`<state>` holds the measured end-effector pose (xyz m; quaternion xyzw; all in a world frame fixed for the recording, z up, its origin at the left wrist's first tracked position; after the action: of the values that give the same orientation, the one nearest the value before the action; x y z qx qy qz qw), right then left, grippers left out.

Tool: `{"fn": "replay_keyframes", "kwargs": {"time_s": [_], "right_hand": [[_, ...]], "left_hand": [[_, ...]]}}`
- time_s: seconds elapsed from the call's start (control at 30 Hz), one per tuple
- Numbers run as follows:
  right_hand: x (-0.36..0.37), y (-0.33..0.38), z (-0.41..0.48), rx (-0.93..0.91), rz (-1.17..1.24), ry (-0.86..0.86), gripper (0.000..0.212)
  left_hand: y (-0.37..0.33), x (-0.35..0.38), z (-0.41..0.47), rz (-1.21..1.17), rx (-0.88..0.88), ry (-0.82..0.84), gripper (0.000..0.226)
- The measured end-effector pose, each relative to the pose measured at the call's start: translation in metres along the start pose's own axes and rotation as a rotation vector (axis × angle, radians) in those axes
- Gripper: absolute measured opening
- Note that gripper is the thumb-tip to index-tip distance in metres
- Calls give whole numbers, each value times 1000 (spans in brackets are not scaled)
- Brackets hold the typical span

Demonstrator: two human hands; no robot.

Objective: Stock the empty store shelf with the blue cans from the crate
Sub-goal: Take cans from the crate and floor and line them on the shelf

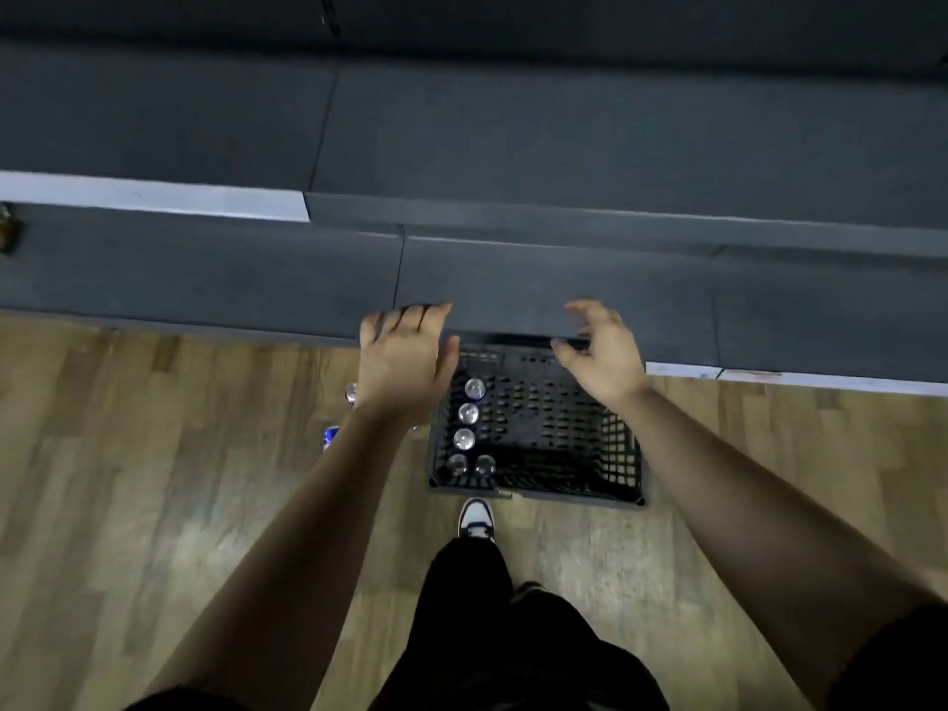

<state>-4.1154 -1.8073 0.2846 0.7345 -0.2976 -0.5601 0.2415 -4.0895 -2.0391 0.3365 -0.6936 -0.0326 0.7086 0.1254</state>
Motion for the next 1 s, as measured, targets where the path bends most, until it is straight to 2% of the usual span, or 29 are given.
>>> {"fn": "replay_keyframes", "kwargs": {"time_s": [0.27,0.63,0.83,1.0], "right_hand": [[146,-125,-8,127,-123,347,59],[313,-276,31,189,-104,574,74],[375,-327,53,99,-184,689,75],[419,-353,60,-20,-202,767,72]], "left_hand": [[37,149,-36,-21,-55,119,42],[78,360,-57,13,-93,181,38],[87,431,-62,-1,-68,123,43],[90,453,-63,17,-38,18,45]]}}
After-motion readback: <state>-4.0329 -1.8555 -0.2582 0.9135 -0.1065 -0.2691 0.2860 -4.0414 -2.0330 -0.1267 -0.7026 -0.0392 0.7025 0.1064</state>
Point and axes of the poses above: each hand's wrist, its own z-axis towards the middle knuckle, its own x-axis out of the palm, y = z × x, the point moved 7 cm from there along z, towards the middle knuckle
